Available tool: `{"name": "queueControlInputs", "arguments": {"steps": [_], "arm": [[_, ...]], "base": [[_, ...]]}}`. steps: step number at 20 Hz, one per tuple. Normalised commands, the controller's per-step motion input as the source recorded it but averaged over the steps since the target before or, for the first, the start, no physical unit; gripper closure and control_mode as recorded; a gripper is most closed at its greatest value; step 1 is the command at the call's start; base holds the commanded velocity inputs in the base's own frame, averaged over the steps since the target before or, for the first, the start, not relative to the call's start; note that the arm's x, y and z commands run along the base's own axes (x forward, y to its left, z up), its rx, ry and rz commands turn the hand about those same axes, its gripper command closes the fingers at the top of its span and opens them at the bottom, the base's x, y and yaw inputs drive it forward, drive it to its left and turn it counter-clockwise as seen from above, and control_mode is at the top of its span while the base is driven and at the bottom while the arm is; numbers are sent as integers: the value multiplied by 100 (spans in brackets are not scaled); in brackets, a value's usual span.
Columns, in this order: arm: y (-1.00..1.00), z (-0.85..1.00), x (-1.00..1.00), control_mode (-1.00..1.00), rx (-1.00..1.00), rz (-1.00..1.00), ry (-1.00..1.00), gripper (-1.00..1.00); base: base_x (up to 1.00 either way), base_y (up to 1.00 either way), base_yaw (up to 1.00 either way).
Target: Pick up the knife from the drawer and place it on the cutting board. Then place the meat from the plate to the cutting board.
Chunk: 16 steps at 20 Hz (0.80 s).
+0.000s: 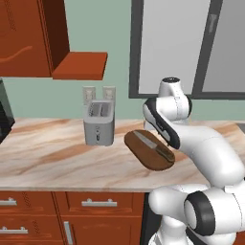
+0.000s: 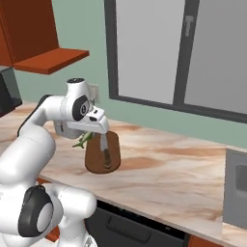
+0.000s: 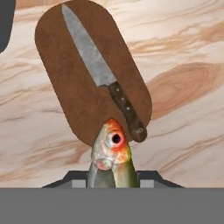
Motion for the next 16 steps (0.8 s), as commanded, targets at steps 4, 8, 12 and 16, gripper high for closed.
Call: {"name": "queueControlInputs", "arguments": {"steps": [4, 8, 12, 16], "arm": [[0, 0, 0, 100, 0, 0, 0, 100], [0, 0, 0, 100, 0, 0, 0, 100], [0, 0, 0, 100, 0, 0, 0, 100], [0, 0, 0, 100, 0, 0, 0, 100]], "base": [[94, 0, 32], [87, 10, 16], [88, 43, -7], [88, 19, -1]]}}
